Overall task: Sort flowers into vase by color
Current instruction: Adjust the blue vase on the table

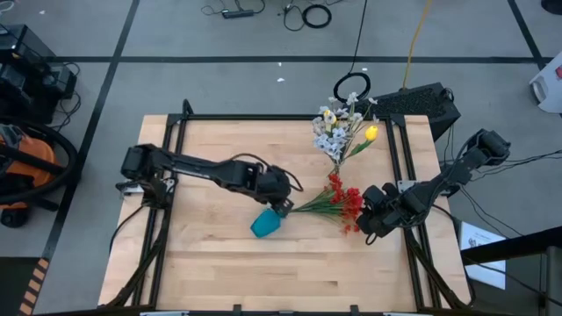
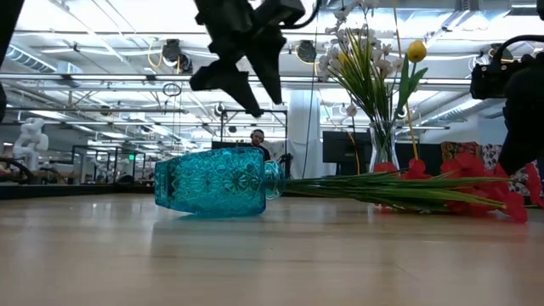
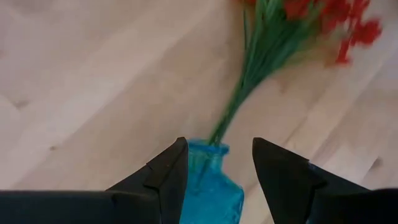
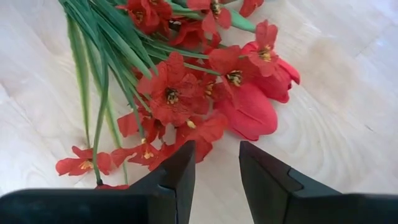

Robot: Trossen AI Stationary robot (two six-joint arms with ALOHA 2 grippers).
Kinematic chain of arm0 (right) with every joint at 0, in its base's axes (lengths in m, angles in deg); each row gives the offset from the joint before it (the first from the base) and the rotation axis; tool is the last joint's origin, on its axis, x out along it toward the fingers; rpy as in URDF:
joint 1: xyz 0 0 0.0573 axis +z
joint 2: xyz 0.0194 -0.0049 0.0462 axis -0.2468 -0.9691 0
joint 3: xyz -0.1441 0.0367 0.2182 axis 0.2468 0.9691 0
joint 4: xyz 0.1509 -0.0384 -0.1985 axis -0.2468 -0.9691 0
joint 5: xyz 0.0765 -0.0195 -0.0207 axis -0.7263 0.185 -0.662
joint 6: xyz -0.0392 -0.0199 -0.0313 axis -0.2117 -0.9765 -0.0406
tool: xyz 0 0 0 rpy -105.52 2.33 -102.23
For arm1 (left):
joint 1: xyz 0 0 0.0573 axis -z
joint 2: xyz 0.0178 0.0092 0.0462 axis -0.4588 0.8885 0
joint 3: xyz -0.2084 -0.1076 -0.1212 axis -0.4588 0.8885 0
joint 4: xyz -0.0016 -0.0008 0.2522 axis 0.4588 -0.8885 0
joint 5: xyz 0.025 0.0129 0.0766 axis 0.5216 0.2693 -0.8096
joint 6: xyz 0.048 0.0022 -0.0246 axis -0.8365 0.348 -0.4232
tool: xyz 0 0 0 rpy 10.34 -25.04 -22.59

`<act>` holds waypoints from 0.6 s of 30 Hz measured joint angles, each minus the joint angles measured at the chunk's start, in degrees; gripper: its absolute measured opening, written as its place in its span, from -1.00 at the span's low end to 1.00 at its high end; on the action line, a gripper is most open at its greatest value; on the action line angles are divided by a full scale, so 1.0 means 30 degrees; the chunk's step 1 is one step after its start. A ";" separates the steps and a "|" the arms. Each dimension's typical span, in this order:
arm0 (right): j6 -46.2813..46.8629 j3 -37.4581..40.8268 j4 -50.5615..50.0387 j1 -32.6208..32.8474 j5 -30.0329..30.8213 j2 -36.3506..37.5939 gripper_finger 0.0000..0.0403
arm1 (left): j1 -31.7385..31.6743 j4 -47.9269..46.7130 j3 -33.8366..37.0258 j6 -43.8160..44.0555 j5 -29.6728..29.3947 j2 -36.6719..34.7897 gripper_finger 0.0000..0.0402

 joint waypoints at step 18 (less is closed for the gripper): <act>0.0000 0.0000 0.0098 -0.0007 0.0029 -0.0007 -0.42 | 0.0836 -0.0371 -0.1820 -0.1468 -0.1921 0.2045 -0.08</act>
